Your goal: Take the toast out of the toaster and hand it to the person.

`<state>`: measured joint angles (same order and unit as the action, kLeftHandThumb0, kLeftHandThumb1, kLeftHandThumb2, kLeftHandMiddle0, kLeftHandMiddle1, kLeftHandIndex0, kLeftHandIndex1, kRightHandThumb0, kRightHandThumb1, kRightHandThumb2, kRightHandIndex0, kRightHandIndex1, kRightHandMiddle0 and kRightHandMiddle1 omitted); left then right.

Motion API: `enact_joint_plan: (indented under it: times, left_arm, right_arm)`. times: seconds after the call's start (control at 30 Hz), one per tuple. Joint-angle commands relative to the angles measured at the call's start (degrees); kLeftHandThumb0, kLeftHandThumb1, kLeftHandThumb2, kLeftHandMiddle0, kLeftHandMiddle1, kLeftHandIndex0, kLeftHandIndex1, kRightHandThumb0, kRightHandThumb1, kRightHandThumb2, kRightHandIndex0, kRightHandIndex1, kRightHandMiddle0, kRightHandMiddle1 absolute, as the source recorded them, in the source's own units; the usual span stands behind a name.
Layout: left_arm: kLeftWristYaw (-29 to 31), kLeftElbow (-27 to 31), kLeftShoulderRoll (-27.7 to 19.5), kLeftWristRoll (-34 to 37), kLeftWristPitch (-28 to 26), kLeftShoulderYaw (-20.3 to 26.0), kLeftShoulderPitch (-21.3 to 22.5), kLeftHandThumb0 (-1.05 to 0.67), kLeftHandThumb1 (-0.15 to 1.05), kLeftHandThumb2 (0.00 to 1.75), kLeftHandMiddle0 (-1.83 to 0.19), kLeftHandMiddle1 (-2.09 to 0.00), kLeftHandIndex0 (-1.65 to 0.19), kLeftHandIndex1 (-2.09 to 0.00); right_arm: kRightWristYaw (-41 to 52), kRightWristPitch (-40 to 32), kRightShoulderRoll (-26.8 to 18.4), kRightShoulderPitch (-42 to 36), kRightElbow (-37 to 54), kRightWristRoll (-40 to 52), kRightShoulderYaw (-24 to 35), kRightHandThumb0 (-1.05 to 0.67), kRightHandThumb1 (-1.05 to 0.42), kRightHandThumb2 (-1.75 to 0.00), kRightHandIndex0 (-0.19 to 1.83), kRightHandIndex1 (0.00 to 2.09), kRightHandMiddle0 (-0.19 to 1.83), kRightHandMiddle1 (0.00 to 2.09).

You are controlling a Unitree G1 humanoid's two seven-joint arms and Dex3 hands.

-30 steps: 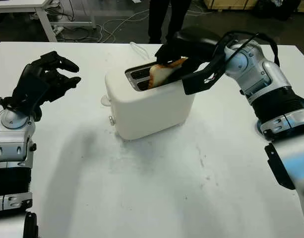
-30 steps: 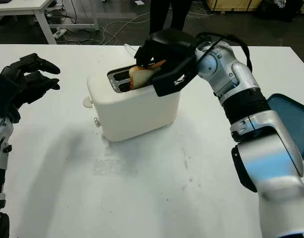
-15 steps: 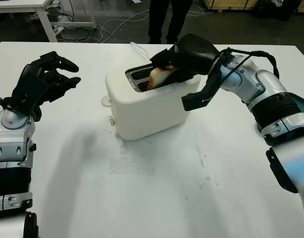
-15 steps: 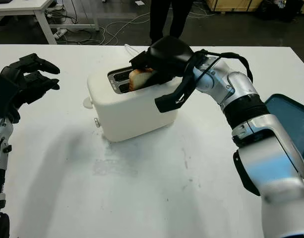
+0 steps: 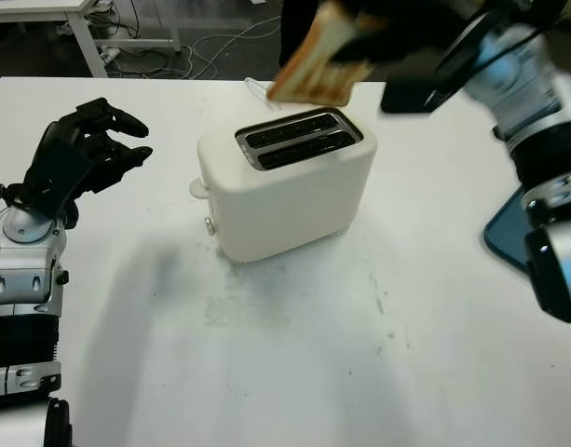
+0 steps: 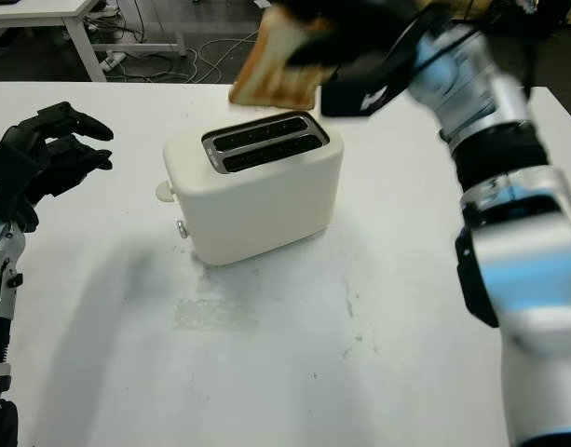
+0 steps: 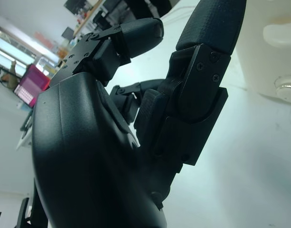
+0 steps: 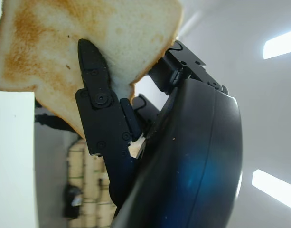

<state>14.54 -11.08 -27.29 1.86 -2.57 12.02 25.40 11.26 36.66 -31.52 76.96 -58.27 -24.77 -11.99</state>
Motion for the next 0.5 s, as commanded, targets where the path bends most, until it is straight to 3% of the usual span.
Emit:
enact_joint_plan:
  times: [0.0,0.03,0.1,0.2,0.33,0.47]
  left_arm:
    - [0.0,-0.7,-0.6,-0.2,1.0,-0.1,0.2,-1.05,0.87,0.00,-0.55,-1.35,-0.52,-1.28]
    - [-0.1,-0.7,-0.5,-0.3,0.9,-0.1,0.3,-1.05,0.87,0.00,-0.55,-1.35,-0.52,-1.28]
    - [-0.2,-0.7,-0.6,-0.4,0.9,-0.2,0.3,-1.05,0.87,0.00,-0.55,-1.35,-0.53,-1.28]
    - [-0.1,-0.4,-0.3,0.2,0.4,0.0,0.3,-1.05,0.86,0.00,-0.56,-1.35,-0.53,-1.28]
    - [-0.4,0.2,-0.3,0.2,-0.4,0.2,-0.2,-1.05,0.86,0.00,-0.55,-1.35,-0.52,-1.27]
    - [-0.3,0.0,-0.2,0.7,0.0,0.7,-0.4,-1.05,0.86,0.00,-0.54,-1.35,-0.51,-1.27]
  right_arm:
    - [1.4,-1.5,-1.1,2.5,-1.1,2.3,1.7,-0.57,-0.92,-0.48,1.06,1.75,0.75,1.73]
    - [1.8,-2.4,-1.3,2.8,-1.4,3.2,2.6,-0.56,-0.92,-0.47,1.06,1.75,0.76,1.73]
    - [2.1,-3.5,-1.7,3.2,-2.1,4.6,4.0,-0.53,-0.92,-0.44,1.06,1.75,0.89,1.52]
    - [1.9,-4.6,-2.0,3.6,-4.4,6.8,6.3,-0.51,-0.92,-0.44,1.09,1.75,0.88,1.71]
    - [-2.7,-9.1,-2.5,2.7,-7.8,7.5,8.7,-0.53,-0.92,-0.42,1.11,1.75,0.91,1.74]
    - [-7.9,-12.0,-1.6,-0.2,-11.7,8.2,10.6,-0.47,-0.92,-0.41,1.05,1.75,0.80,1.75]
